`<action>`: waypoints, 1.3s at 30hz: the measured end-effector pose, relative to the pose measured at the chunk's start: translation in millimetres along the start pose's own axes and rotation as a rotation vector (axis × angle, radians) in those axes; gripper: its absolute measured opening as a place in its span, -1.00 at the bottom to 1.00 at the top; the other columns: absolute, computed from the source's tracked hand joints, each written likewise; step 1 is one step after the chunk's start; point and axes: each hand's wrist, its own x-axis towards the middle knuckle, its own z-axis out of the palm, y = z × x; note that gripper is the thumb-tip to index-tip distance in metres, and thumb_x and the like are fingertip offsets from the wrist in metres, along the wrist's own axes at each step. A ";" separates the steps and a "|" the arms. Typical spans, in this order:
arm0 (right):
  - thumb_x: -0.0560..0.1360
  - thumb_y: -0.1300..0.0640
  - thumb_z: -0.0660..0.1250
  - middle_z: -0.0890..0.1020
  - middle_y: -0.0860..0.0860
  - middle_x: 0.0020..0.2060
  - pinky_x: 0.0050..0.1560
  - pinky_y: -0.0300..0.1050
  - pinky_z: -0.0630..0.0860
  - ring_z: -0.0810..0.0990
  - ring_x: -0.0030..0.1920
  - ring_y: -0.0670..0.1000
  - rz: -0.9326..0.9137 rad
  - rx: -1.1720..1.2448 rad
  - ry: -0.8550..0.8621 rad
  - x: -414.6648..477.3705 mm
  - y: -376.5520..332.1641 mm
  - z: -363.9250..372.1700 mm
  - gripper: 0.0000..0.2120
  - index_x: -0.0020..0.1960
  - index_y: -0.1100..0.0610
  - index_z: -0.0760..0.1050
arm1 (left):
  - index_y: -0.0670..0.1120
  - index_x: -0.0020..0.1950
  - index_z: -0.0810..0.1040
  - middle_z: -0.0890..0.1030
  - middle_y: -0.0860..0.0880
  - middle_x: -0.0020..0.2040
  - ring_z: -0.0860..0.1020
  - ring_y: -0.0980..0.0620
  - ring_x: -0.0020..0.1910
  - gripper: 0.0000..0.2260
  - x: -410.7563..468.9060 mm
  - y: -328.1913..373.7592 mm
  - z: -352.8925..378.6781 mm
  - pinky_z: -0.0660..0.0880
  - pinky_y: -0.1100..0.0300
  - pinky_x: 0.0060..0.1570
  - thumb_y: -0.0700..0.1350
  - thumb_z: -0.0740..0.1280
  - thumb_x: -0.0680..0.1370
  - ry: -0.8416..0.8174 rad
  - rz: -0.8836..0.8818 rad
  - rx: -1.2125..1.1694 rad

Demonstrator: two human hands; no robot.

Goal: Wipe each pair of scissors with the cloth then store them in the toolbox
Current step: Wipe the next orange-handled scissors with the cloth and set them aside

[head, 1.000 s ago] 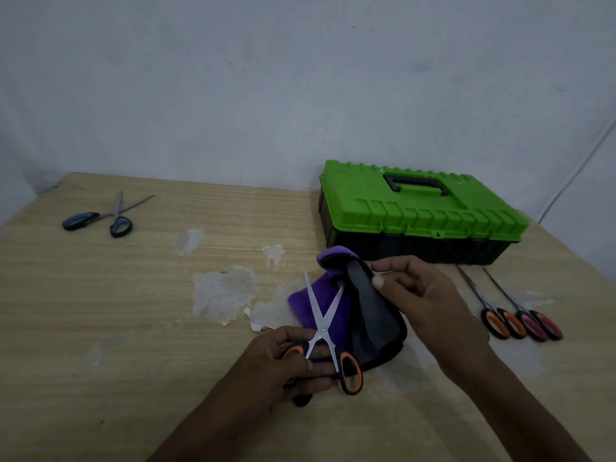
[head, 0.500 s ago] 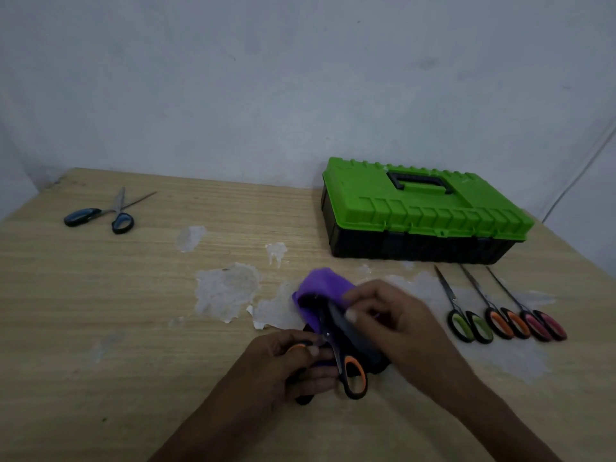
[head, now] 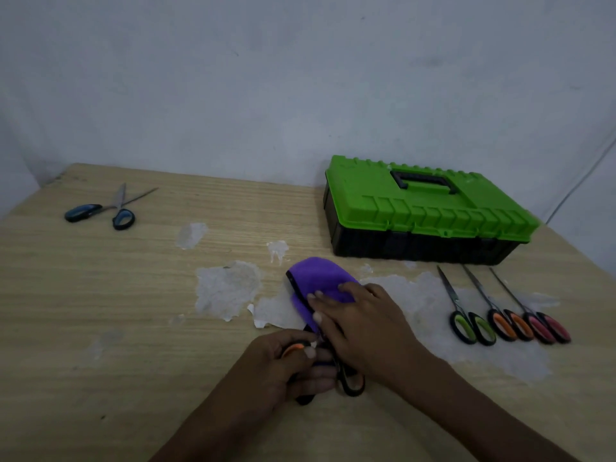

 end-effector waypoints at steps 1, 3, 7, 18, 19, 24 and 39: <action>0.56 -0.09 0.01 0.64 -0.17 0.13 -0.04 0.00 0.51 0.58 0.09 0.03 0.008 -0.029 -0.014 5.4 0.7 1.9 -0.57 0.27 -0.05 0.53 | -0.30 0.11 0.56 0.69 -0.32 -0.02 0.71 -0.23 -0.11 -0.85 -0.1 0.4 0.5 0.68 0.05 -0.18 -0.37 0.25 0.59 0.010 0.000 -0.006; 0.59 -0.08 0.00 0.58 -0.17 0.22 0.00 0.00 0.46 0.50 0.11 0.03 -0.002 -0.015 -0.051 12.8 3.5 3.7 -0.58 0.35 -0.06 0.46 | -0.31 0.11 0.56 0.70 -0.32 -0.04 0.72 -0.23 -0.12 -0.85 -0.7 1.1 1.5 0.68 0.06 -0.21 -0.38 0.25 0.59 0.017 -0.005 -0.019; 0.61 -0.08 0.13 0.53 -0.16 0.26 0.21 -0.10 0.38 0.36 0.20 -0.11 0.065 0.359 -0.209 6.6 18.0 -11.5 -0.64 0.39 -0.14 0.38 | -0.30 0.08 0.56 0.72 -0.28 -0.11 0.72 -0.19 -0.19 -0.87 -0.3 2.4 3.2 0.67 0.09 -0.27 -0.37 0.24 0.59 0.025 -0.001 -0.022; 0.61 0.06 0.03 0.47 -0.16 0.31 -0.07 -0.11 0.39 0.37 0.12 0.03 -0.044 0.063 -0.203 15.0 17.2 2.2 -0.58 0.45 -0.12 0.28 | -0.26 0.13 0.53 0.73 -0.23 -0.10 0.73 -0.19 -0.15 -0.85 1.1 0.2 0.1 0.68 0.08 -0.21 -0.36 0.24 0.60 -0.013 0.012 0.041; 0.58 0.07 0.00 0.51 -0.09 0.26 -0.08 -0.14 0.38 0.40 0.09 0.04 0.020 0.121 -0.179 19.5 21.4 9.1 -0.57 0.41 -0.13 0.33 | -0.27 0.13 0.54 0.73 -0.23 -0.09 0.72 -0.20 -0.14 -0.85 0.0 0.0 0.0 0.68 0.07 -0.19 -0.36 0.24 0.60 -0.012 0.016 0.038; 0.55 0.30 0.20 0.67 -0.02 -0.03 -0.13 -0.37 0.42 0.59 -0.14 -0.10 0.386 0.626 0.225 19.2 49.6 6.0 -0.70 0.15 0.04 0.60 | -0.28 0.17 0.53 0.71 -0.27 -0.02 0.71 -0.24 -0.06 -0.83 -5.3 -1.1 -2.7 0.68 0.02 -0.11 -0.36 0.27 0.59 -0.022 0.039 0.036; 0.59 0.27 0.13 0.61 0.16 0.17 0.30 0.11 0.42 0.57 0.21 0.14 0.721 1.787 0.257 -28.2 72.4 -27.5 -0.70 0.26 0.21 0.51 | -0.24 0.23 0.55 0.67 -0.26 0.13 0.66 -0.26 0.10 -0.79 -4.4 -2.2 -7.6 0.63 -0.03 0.06 -0.31 0.22 0.62 -0.108 0.066 0.105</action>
